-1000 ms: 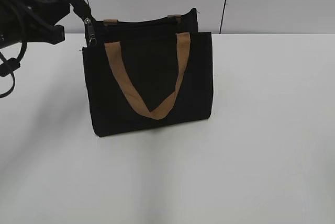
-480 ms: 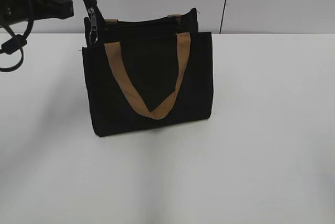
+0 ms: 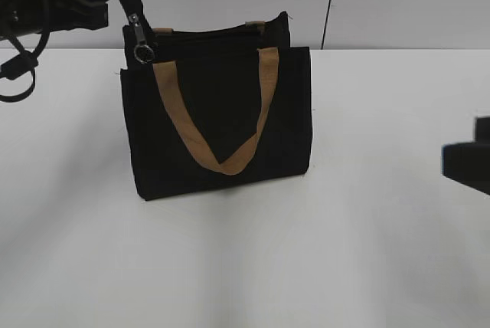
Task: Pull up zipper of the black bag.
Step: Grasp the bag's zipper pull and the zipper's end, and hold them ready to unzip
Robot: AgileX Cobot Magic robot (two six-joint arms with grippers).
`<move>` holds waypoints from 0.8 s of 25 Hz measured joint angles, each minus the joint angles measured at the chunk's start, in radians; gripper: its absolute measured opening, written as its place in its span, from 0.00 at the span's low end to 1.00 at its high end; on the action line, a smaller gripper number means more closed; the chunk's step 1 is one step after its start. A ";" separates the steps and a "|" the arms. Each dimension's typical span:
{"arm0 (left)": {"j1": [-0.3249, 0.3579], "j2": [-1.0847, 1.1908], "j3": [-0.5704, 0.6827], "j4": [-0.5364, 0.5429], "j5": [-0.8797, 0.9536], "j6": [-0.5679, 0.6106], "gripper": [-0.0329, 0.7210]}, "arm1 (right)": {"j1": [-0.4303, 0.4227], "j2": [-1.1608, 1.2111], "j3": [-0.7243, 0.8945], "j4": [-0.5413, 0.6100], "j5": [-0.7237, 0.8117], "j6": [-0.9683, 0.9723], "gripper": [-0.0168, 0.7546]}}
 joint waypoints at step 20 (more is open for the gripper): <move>-0.001 0.000 0.000 -0.002 0.020 0.001 0.07 | 0.382 1.109 -0.664 0.632 -0.059 -0.822 0.55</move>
